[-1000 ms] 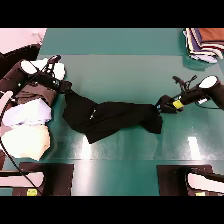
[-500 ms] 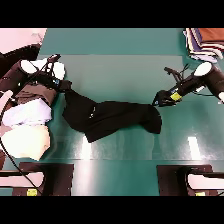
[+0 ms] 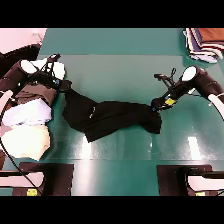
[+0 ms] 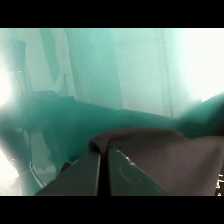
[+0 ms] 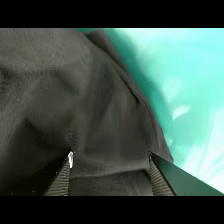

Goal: Fold the shirts.

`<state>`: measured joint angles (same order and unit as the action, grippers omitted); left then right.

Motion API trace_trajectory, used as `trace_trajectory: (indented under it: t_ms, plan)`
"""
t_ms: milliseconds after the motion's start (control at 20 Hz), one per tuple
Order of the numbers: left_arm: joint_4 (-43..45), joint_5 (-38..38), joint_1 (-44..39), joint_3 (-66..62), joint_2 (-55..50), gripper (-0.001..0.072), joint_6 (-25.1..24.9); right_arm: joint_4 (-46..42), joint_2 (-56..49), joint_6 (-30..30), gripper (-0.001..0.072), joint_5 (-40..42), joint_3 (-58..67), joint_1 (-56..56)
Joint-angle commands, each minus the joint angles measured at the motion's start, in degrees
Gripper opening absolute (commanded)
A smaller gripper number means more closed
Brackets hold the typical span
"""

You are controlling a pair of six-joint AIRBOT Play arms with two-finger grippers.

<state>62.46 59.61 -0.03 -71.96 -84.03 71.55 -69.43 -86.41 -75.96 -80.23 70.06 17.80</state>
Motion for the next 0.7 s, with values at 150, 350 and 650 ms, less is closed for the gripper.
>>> trace_trajectory:
  t_ms: [150,350,650]
  plan:
    - [-0.2,0.1,0.0,-0.2,0.1,0.0024,0.1,2.3,0.1,0.7,0.0015,6.3,-4.0,1.8]
    - [0.2,-0.2,0.0,-3.2,4.2,0.0023,0.5,-1.2,5.7,-0.3,0.0013,7.7,0.2,0.7]
    - [0.3,0.3,0.0,-6.8,9.9,0.0024,0.4,-0.7,14.2,-3.1,0.0015,4.9,2.8,-5.2]
